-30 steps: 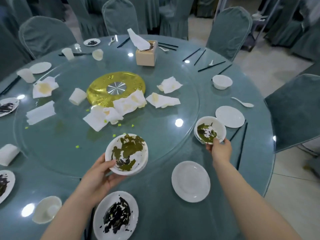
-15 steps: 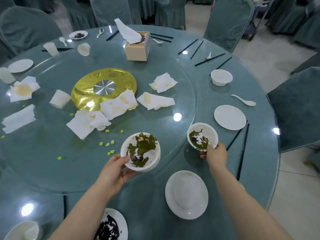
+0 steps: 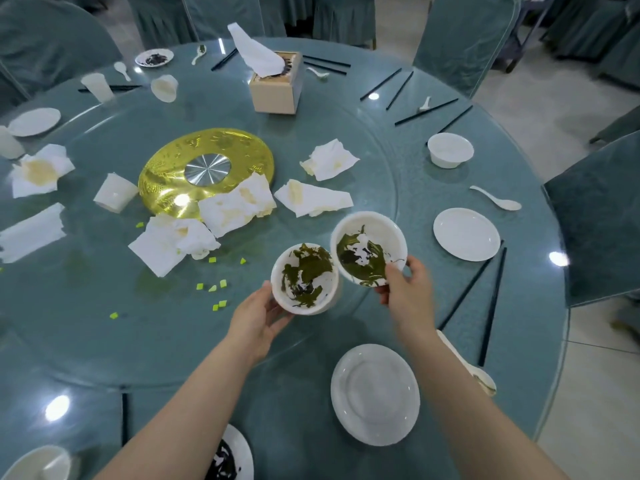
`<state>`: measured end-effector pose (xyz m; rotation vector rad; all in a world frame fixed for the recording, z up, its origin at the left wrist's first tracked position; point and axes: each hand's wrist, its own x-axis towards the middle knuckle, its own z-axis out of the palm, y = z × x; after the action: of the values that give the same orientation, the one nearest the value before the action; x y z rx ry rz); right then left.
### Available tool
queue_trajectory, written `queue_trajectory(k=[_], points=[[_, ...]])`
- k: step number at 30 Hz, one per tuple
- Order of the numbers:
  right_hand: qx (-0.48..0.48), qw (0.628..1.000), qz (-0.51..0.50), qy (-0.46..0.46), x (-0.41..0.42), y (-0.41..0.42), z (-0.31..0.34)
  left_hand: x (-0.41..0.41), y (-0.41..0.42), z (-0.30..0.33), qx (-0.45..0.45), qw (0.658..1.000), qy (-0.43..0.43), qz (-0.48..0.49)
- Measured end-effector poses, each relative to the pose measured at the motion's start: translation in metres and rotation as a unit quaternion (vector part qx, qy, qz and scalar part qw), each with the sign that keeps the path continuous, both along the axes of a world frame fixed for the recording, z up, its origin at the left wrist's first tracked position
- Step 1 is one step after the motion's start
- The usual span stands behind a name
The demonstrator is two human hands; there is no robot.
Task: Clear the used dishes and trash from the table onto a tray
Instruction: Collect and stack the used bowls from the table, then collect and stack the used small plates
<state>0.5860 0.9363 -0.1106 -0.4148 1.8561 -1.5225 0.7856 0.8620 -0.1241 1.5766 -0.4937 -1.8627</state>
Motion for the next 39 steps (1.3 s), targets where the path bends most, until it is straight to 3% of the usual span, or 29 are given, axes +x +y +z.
queue_trajectory(k=[5, 10, 15, 19, 23, 28, 33, 39], points=[[-0.035, 0.992, 0.109, 0.054, 0.029, -0.012, 0.011, 0.021, 0.003, 0.001, 0.002, 0.999, 0.031, -0.020], [0.064, 0.969, 0.179, 0.158, 0.043, -0.019, -0.006, 0.047, 0.011, 0.002, 0.009, 1.000, 0.019, 0.008], [0.139, 0.924, 0.177, 0.310, 0.043, -0.027, -0.020, 0.066, 0.019, 0.004, 0.006, 0.999, 0.029, 0.013], [0.156, 0.875, 0.244, 0.387, 0.046, -0.036, -0.024, 0.076, 0.022, 0.012, -0.004, 0.999, 0.030, 0.009], [0.133, 0.888, 0.253, 0.361, 0.051, -0.034, -0.026, 0.090, 0.029, 0.021, -0.015, 0.999, 0.037, 0.013], [0.061, 0.943, 0.197, 0.262, 0.059, 0.004, -0.024, 0.113, 0.052, 0.030, -0.033, 0.998, 0.044, 0.019], [0.199, 0.911, 0.206, 0.297, 0.043, 0.078, -0.050, 0.142, 0.084, 0.033, -0.038, 0.998, 0.055, 0.015], [0.318, 0.904, 0.101, 0.267, 0.041, 0.150, -0.070, 0.181, 0.123, 0.017, -0.025, 0.998, 0.047, 0.022]])
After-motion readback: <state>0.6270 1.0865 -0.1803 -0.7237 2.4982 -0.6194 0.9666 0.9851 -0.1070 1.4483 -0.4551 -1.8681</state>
